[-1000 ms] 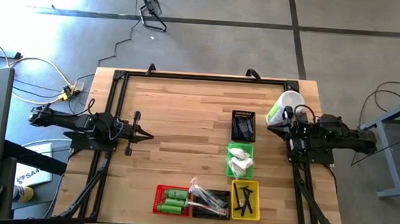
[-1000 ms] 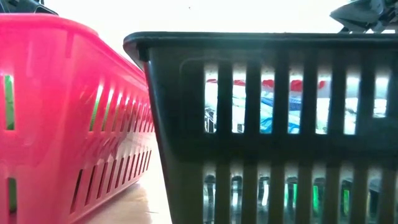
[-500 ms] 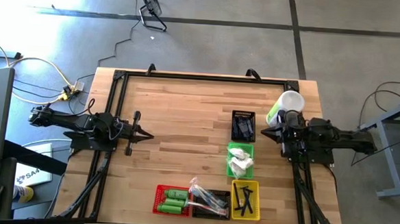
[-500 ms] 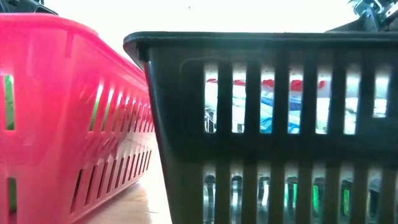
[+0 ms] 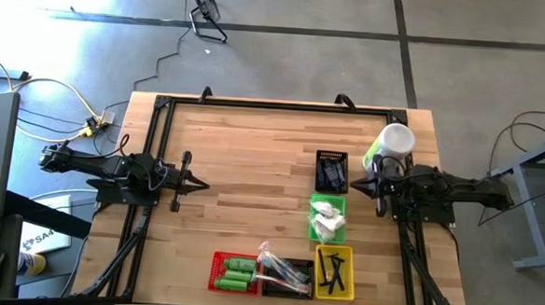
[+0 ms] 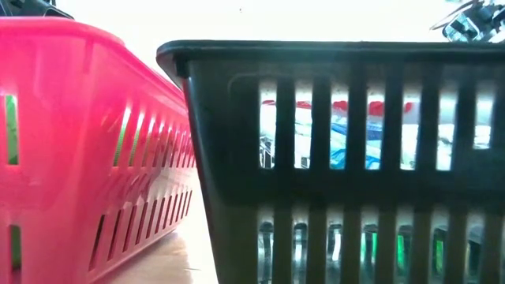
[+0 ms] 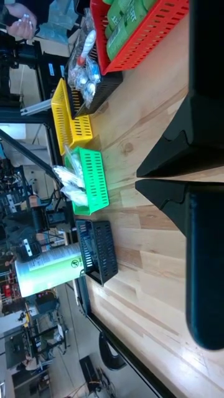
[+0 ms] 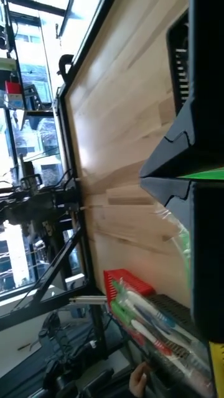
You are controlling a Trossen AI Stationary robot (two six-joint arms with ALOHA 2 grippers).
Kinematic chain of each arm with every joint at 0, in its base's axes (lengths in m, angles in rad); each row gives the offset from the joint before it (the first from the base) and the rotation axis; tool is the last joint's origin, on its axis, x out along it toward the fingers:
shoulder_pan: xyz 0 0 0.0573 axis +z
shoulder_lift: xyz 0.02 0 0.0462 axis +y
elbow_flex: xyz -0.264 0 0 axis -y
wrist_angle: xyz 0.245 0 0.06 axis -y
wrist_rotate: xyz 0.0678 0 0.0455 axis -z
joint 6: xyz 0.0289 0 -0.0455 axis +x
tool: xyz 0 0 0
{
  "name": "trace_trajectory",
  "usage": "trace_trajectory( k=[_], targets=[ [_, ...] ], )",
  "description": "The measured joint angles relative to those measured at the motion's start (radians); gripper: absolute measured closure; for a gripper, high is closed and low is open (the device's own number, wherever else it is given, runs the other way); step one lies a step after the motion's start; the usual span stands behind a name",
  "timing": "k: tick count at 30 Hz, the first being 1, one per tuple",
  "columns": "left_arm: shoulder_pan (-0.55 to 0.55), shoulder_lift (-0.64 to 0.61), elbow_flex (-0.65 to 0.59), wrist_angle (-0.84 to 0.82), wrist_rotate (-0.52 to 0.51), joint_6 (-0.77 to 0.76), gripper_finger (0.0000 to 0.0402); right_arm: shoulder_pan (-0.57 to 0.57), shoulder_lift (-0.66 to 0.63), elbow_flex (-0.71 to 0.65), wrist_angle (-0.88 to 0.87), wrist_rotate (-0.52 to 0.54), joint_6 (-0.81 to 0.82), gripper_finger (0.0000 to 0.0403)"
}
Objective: Pick & Place Travel size toiletries
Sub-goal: Return to Home Position
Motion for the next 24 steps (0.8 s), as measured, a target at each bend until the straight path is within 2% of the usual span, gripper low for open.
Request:
trace_trajectory(
  k=[24],
  targets=[
    [0.000, 0.000, 0.000, 0.000, 0.000, 0.000, 0.0389, 0.000, 0.000, -0.052, 0.112, -0.061, -0.004, 0.0401]
  ],
)
